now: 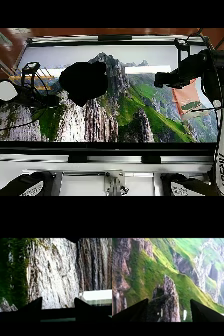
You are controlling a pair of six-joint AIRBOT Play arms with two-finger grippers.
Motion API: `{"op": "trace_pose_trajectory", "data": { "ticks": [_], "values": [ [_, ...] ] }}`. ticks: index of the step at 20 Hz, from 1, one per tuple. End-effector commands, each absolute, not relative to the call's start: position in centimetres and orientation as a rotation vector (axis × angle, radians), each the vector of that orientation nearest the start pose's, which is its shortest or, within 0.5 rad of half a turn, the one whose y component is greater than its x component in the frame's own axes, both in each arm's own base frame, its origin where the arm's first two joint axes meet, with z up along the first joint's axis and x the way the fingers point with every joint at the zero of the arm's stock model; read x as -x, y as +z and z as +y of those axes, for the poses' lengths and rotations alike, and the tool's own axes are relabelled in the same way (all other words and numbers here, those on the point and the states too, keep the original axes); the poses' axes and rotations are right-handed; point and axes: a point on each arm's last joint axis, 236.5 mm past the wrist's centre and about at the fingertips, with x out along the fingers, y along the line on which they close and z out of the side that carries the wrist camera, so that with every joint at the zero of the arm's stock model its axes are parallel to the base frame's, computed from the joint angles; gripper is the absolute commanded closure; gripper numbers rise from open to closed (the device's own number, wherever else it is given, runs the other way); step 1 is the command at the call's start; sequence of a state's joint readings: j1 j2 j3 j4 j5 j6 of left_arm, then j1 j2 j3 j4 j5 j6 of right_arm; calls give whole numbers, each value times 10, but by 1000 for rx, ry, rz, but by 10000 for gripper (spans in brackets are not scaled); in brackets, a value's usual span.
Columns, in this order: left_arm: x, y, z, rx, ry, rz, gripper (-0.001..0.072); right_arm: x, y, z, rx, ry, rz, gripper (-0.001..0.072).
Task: Fold the shirts.
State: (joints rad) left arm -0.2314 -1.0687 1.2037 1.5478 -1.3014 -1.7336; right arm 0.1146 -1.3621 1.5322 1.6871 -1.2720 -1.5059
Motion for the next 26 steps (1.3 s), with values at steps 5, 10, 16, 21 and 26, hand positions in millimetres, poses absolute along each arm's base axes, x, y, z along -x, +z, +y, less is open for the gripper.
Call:
{"op": "trace_pose_trajectory", "data": {
  "ticks": [5,10,16,21,26],
  "values": [
    [-339,90,-85,27,-125,1176,245,-437,108,81,-103,158,1095,81],
    [-339,90,-85,27,-125,1176,246,-443,112,83,-131,155,1068,81],
    [-339,90,-85,29,-125,1176,245,-408,95,73,-59,152,1233,82],
    [-361,94,-97,65,-153,1097,246,-390,87,62,-15,123,1316,81],
    [-412,87,-114,128,-177,991,-13,-404,92,67,-36,133,1251,81]
  ]
}}
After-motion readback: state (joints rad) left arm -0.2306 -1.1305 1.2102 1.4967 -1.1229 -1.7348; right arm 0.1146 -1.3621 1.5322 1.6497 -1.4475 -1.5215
